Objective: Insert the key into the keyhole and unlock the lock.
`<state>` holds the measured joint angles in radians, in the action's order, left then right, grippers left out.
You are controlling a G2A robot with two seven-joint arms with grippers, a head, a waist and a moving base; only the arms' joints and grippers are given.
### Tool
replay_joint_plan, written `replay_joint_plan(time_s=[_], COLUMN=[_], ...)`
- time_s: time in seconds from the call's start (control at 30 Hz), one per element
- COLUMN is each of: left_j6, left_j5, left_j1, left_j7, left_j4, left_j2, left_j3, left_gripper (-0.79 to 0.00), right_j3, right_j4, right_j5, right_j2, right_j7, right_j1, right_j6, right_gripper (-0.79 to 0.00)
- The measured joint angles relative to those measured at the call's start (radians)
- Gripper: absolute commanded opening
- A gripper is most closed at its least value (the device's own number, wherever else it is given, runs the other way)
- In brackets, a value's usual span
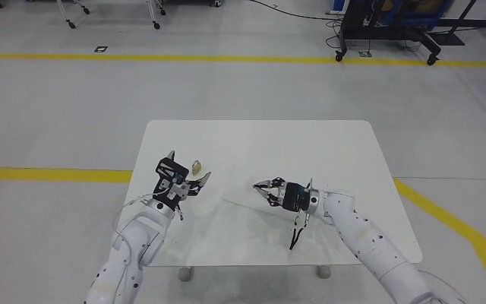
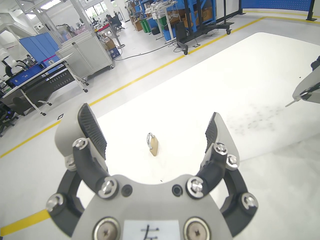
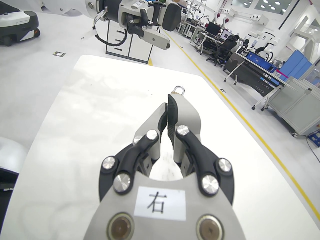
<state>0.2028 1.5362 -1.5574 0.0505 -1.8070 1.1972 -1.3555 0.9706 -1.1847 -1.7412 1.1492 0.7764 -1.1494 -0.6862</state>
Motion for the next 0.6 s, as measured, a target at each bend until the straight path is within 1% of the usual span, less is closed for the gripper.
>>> replay_joint_plan(time_s=[0.07, 0.13, 0.23, 0.27, 0.33, 0.37, 0.43, 0.47, 0.53, 0.57, 0.6], left_j6=[0.000, -0.006, 0.012, 0.035, 0.078, 0.096, 0.104, 0.105, 0.104, 0.104, 0.104], left_j5=[-0.018, -0.079, -0.256, -0.356, -0.523, -0.653, -0.853, -0.974, -1.110, -1.160, -1.175], left_j1=[-0.007, -0.009, 0.014, 0.029, 0.052, 0.071, 0.102, 0.122, 0.136, 0.136, 0.135], left_j7=[-0.010, -0.032, -0.041, -0.022, 0.039, 0.096, 0.190, 0.262, 0.357, 0.385, 0.384], left_j4=[0.008, 0.027, 0.054, 0.062, 0.079, 0.096, 0.129, 0.154, 0.174, 0.174, 0.173], left_j2=[0.002, 0.007, 0.020, 0.025, 0.030, 0.033, 0.035, 0.036, 0.035, 0.035, 0.035], left_j3=[0.006, 0.018, 0.039, 0.042, 0.042, 0.034, 0.020, 0.012, 0.007, 0.007, 0.007], left_gripper=[0.000, 0.000, 0.000, 0.000, 0.000, 0.000, 0.000, 0.000, 0.000, 0.000, 0.000], right_j3=[0.000, -0.003, -0.016, -0.027, -0.049, -0.062, -0.079, -0.087, -0.095, -0.096, -0.096], right_j4=[-0.001, -0.006, 0.001, 0.008, 0.016, 0.026, 0.042, 0.052, 0.064, 0.067, 0.068], right_j5=[0.001, 0.034, 0.180, 0.243, 0.339, 0.398, 0.464, 0.494, 0.520, 0.524, 0.524], right_j2=[0.000, 0.004, 0.020, 0.029, 0.046, 0.055, 0.067, 0.073, 0.080, 0.081, 0.082], right_j7=[0.001, 0.002, 0.012, 0.010, 0.017, 0.022, 0.025, 0.020, 0.011, 0.007, 0.006], right_j1=[-0.001, -0.011, -0.010, -0.004, 0.004, 0.010, 0.019, 0.026, 0.036, 0.038, 0.039], right_j6=[0.000, -0.016, -0.062, -0.070, -0.095, -0.112, -0.132, -0.139, -0.137, -0.133, -0.132], right_gripper=[-0.785, -0.785, -0.785, -0.785, -0.785, -0.785, -0.785, -0.785, -0.785, -0.785, -0.785])
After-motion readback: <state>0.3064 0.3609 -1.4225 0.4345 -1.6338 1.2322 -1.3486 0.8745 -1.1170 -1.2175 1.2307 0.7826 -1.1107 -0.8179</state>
